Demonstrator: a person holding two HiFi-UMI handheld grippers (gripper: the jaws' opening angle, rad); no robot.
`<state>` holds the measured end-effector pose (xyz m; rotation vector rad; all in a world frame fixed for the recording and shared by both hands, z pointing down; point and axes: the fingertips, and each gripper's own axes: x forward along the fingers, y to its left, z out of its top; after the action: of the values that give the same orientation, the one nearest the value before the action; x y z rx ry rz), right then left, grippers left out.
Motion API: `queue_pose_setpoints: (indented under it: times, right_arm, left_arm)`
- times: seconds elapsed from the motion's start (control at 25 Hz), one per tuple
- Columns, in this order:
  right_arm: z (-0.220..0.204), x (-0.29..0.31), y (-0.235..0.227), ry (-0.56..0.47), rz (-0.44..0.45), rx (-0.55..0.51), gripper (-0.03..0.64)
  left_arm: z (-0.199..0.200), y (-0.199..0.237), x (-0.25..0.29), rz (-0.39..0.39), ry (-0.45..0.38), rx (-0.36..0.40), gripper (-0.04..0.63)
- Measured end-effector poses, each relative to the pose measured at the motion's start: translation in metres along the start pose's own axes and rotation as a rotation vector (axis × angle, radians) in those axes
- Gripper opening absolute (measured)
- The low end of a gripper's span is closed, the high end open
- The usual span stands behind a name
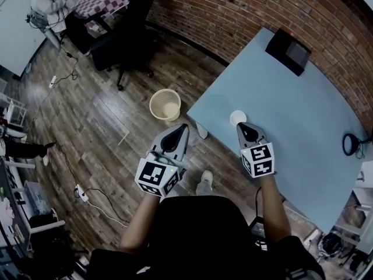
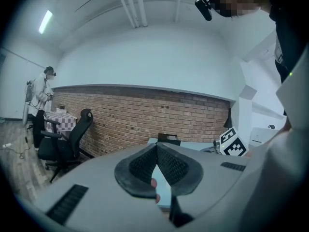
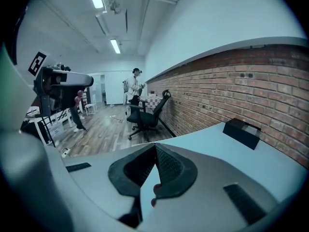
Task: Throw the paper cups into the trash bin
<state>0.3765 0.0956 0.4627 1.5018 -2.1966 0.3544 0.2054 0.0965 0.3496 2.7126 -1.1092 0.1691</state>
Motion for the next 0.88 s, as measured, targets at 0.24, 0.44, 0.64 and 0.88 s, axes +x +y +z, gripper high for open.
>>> queue_pose_setpoints:
  times: [0.24,0.44,0.64,0.88]
  right_arm:
    - [-0.017,0.016,-0.004,0.105,0.011,-0.127,0.005]
    - [-0.042,0.029,-0.004,0.244,0.034,-0.245,0.005]
    - [-0.057,0.04,-0.002,0.354,0.031,-0.334,0.006]
    - [-0.069,0.055,0.006,0.458,0.049,-0.401,0.048]
  left_arm:
    - [0.002,0.011,-0.003,0.042,0.003,0.014,0.003]
    - [0.001,0.023,-0.013,0.066,-0.004,0.012,0.003]
    - [0.0,0.038,-0.018,0.063,-0.002,0.013,0.003]
    - [0.002,0.056,-0.02,0.034,-0.014,0.007,0.003]
